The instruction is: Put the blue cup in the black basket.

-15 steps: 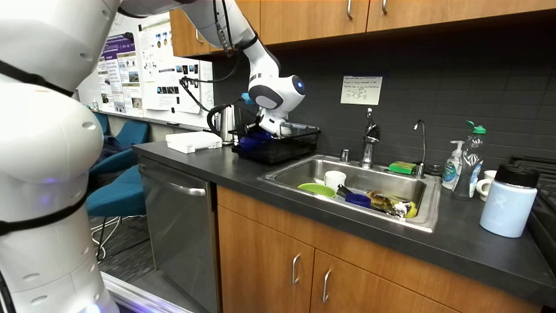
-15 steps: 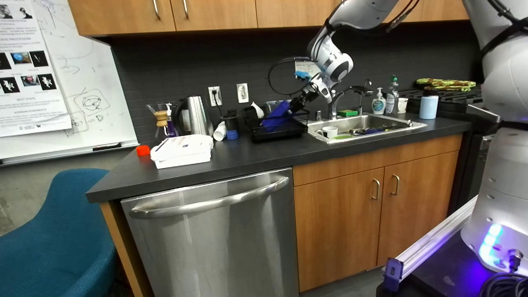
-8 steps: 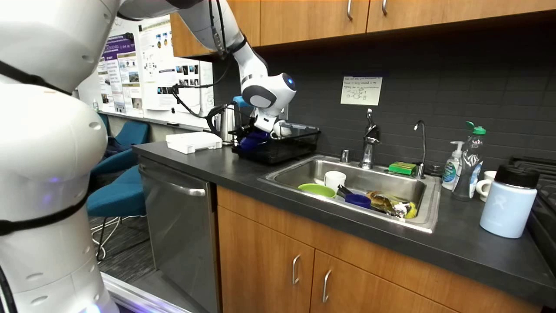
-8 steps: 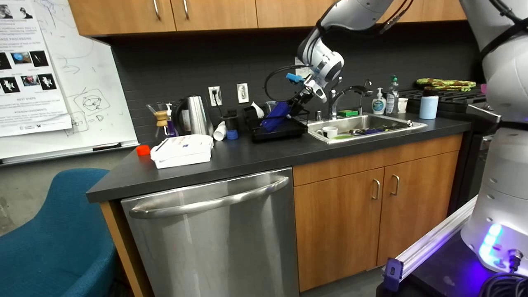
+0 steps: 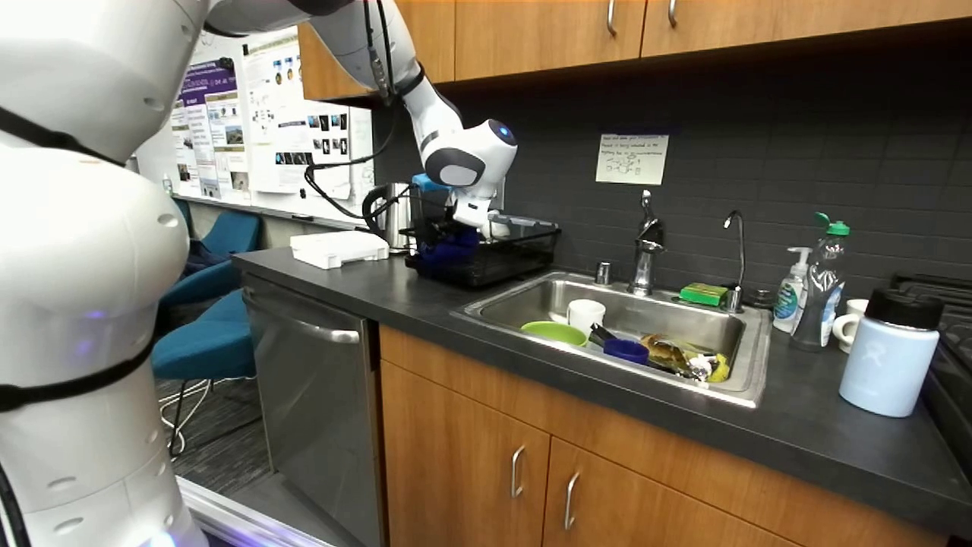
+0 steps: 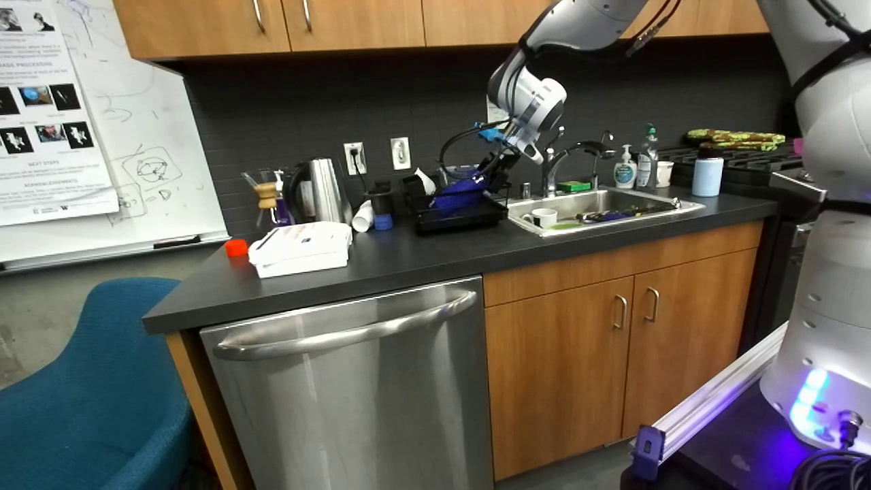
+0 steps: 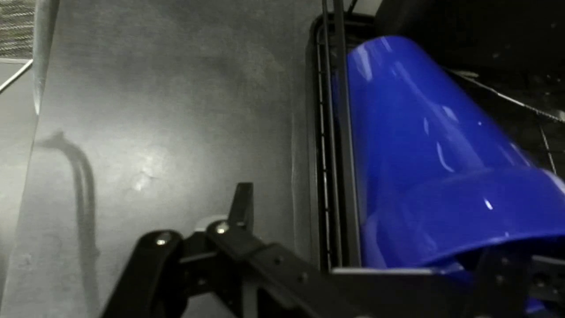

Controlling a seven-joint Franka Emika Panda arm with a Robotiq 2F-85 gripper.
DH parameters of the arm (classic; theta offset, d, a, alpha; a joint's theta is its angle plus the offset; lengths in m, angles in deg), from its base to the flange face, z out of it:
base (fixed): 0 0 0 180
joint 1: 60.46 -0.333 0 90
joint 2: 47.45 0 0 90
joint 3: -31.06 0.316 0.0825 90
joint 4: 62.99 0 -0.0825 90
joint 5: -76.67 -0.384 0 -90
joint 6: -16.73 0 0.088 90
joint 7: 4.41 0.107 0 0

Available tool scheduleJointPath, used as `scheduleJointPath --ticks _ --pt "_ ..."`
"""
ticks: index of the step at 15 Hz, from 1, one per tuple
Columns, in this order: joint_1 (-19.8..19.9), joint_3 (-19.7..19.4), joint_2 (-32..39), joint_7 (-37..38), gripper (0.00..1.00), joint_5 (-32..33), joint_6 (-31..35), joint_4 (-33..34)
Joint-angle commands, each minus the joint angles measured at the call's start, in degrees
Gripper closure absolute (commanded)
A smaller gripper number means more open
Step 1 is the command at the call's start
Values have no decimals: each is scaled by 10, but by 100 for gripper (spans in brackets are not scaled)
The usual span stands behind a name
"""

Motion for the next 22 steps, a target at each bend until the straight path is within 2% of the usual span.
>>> scheduleJointPath --ticks 1,6,14,18,22 --pt "23 -6 -10 17 0 -4 16 -12" --pt "36 -15 -31 18 0 5 63 -24" --pt "5 -1 -96 -17 0 56 121 -74" --pt "-14 4 -176 -40 0 107 172 -144" --pt "-15 20 -270 -56 0 164 144 -240"
